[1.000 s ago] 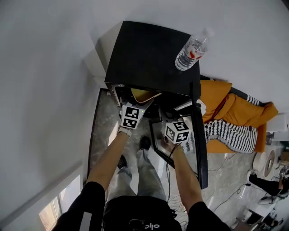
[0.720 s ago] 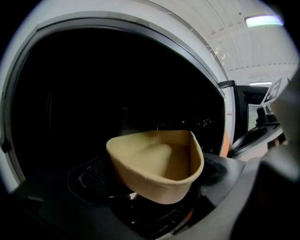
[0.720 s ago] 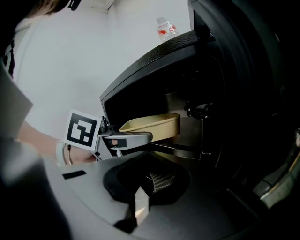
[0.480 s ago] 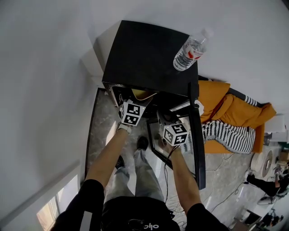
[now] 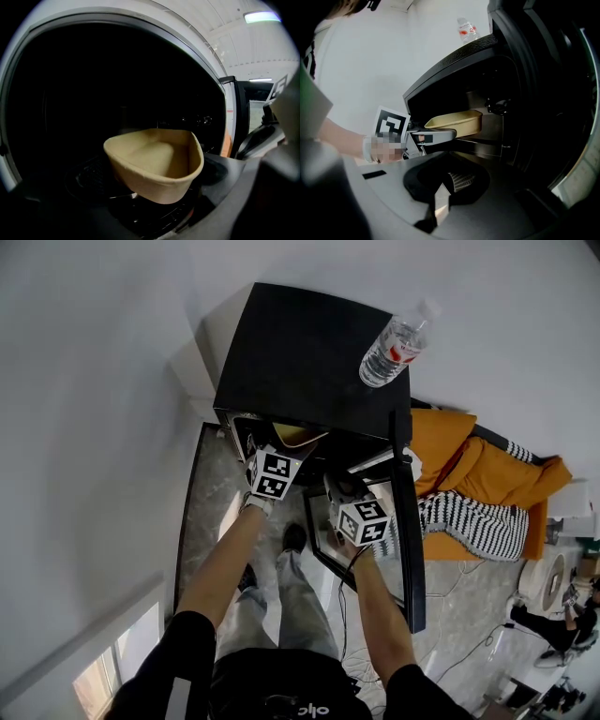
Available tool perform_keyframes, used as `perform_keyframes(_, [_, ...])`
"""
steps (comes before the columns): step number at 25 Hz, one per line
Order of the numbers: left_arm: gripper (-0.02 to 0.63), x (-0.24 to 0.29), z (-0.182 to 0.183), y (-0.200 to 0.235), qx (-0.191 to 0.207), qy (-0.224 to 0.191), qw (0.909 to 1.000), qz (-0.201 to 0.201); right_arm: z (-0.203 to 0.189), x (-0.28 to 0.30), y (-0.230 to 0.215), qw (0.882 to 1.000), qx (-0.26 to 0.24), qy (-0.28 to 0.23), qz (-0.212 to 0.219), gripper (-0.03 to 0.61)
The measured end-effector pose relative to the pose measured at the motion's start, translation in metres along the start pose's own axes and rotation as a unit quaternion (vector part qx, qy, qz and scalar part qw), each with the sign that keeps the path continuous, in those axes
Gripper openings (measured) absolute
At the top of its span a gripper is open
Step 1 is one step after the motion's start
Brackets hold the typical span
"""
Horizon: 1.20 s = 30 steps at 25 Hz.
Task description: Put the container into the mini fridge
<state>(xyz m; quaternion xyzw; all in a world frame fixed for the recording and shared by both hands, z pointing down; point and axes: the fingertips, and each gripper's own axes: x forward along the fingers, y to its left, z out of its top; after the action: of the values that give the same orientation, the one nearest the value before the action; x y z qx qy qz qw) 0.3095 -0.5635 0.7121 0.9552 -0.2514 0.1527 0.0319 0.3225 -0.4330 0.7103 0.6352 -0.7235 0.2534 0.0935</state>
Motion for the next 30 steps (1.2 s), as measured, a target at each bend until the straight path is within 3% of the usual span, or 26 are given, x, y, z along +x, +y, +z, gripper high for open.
perform_keyframes(23, [0.554, -0.040, -0.002, -0.004, -0.014, -0.004, 0.9999, 0.003, 0.004, -0.011, 0.013, 1.000, -0.007, -0.008, -0.001, 0.008])
perform_keyframes(30, [0.471, -0.068, 0.005, -0.013, -0.020, -0.012, 0.9996, -0.014, 0.008, -0.021, 0.027, 1.000, -0.017, -0.011, -0.005, 0.008])
